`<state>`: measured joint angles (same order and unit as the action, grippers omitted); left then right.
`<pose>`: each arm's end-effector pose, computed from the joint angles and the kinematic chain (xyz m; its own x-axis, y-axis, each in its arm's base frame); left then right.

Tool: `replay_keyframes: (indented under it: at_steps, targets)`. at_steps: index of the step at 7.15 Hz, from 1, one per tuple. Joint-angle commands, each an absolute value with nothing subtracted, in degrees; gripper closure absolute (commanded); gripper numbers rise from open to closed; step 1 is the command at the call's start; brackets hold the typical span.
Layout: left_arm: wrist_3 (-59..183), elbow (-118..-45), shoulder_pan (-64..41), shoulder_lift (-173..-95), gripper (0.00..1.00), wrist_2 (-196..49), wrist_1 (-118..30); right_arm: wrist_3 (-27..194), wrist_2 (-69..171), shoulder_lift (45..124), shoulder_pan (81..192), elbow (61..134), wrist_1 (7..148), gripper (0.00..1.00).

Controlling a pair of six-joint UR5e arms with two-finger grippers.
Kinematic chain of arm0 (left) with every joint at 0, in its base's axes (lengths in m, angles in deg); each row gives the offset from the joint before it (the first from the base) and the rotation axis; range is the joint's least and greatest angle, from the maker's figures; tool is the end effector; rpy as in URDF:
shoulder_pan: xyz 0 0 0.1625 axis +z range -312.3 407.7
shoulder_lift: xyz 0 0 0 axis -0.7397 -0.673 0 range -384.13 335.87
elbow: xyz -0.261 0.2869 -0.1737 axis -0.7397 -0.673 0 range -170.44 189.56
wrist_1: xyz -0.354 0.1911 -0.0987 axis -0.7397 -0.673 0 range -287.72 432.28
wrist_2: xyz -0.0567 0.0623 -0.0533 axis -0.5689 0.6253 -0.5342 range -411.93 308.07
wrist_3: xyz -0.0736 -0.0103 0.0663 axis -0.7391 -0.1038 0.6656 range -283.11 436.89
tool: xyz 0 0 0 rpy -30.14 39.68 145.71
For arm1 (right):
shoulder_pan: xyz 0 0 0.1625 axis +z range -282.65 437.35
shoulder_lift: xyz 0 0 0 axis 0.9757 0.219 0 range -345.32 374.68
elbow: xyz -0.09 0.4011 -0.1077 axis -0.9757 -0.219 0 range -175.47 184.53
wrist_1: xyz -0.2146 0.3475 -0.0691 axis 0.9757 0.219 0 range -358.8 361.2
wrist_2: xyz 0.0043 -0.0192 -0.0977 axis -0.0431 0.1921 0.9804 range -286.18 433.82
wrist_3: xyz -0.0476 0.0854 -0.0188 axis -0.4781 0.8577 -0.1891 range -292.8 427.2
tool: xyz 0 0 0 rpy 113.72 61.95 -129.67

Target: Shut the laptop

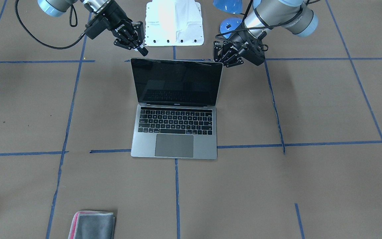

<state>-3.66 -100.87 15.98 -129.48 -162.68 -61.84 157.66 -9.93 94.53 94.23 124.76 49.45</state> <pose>0.4078 -0.3673 0.2612 0.1791 0.0697 -0.9813 0.1680 0.9807 0.1004 -0.4225 -0.2788 0.2416 0.1278 0.0472 0.9907 -0.3929 0.9195 0.0069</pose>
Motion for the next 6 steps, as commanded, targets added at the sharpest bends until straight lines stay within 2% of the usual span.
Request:
replay_keyframes:
  at_steps: [1,4,6]
  targets:
    - [-3.7,-100.7,14.7,-129.8,1.0,-162.8,-61.8,157.7,-10.0,93.8,97.0,124.7,51.7,0.99]
    - [-3.8,-99.1,13.4,-131.5,1.0,-162.9,-61.8,158.3,-10.4,86.7,100.5,124.0,63.3,0.99]
    - [-3.9,-96.5,12.2,-133.4,1.0,-163.0,-61.7,158.3,-10.4,86.3,101.6,123.2,63.6,0.99]
